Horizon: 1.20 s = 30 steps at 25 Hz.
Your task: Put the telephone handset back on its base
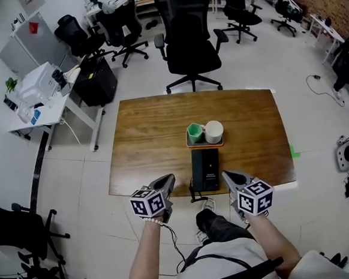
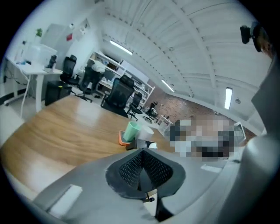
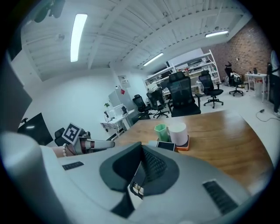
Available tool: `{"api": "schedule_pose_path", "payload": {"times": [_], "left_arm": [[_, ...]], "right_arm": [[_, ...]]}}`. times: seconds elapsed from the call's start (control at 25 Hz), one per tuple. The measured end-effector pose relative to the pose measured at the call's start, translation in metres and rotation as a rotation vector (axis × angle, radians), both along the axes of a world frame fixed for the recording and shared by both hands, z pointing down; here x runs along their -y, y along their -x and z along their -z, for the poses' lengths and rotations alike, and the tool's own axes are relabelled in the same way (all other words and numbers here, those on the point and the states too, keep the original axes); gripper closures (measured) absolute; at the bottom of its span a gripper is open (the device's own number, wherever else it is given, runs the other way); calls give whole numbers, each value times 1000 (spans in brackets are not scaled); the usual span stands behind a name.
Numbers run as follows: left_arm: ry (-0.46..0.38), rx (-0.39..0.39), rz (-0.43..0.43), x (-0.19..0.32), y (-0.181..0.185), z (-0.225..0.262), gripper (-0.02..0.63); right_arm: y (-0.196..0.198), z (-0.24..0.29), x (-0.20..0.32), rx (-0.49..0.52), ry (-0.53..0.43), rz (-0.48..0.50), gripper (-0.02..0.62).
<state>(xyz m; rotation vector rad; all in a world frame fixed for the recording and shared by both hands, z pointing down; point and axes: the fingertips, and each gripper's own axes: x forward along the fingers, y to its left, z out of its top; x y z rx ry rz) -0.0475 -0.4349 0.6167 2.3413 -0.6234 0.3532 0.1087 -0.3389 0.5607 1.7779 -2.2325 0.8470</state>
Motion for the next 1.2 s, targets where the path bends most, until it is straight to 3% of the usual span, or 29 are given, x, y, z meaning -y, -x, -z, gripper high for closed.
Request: {"api": "schedule_pose_path", "payload": {"times": [0.2,0.4,0.56,0.76,1.2], "left_arm": [[-21,-55,171,-46,39,48,602],[-112,27,283,-93,62,66,602],[-102,22,347,-128,71,70,606],[-65,41,370,-175,56,54,606],[-145,149,398,-271,15,55,606]], "right_arm": [[10,25,-26,-31,-41,7,586],[17,40,-43,-46,-64,29,586],[31,42,-51,-35,-67,72,586],[45,41,-80,-9,-80,127,586],[26,26,-195,37,-76,180,586]]}}
